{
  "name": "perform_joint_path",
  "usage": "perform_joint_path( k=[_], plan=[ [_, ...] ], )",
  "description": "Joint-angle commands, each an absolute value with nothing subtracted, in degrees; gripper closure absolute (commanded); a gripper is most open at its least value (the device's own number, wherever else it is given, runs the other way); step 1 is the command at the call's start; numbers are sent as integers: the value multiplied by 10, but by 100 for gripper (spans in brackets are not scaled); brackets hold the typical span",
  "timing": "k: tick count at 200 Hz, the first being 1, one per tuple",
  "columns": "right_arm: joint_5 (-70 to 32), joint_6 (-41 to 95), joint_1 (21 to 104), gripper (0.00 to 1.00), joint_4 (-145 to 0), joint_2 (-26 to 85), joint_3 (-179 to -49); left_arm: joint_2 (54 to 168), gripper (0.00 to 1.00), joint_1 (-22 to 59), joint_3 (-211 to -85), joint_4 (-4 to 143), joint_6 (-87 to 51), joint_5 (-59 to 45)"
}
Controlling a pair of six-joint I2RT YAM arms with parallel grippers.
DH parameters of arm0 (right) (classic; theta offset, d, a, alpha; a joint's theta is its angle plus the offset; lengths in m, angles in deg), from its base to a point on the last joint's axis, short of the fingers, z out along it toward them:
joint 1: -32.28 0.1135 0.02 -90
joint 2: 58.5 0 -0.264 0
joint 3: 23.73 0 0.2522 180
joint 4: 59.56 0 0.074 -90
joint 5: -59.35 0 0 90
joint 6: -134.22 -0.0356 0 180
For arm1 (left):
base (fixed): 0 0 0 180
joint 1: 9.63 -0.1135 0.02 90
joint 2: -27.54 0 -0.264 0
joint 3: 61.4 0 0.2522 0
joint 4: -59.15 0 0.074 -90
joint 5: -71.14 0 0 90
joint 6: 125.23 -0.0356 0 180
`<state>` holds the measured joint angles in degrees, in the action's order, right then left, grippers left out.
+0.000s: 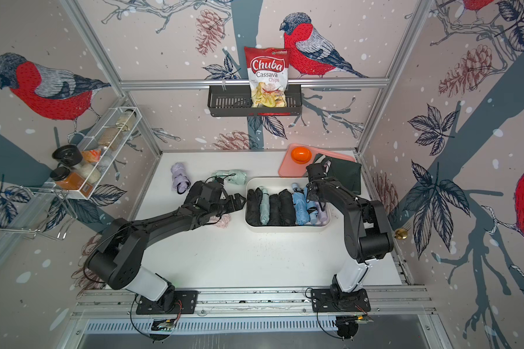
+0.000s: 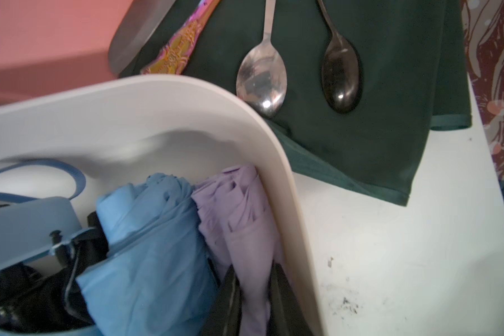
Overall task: Put the umbrella into the storage box
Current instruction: Place the umbrella in the storage box.
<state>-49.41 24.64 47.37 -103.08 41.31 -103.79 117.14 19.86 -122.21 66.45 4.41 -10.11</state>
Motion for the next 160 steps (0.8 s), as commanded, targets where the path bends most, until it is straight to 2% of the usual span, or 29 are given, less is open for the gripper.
perform_joint_path(
  k=[1,48,82,160],
  plan=[
    [-493,233,482,80,-1153,420,-1046,1170,8,198,-1230,670,42,-108],
    [-495,231,485,76,-1155,447,-1039,1170,8,197,-1230,672,44,-111],
    [-509,225,501,58,-1162,443,-1053,1168,8,198,-1230,673,47,-109],
    [-547,202,539,40,-1195,362,-1104,1107,8,190,-1222,714,52,-180]
  ],
)
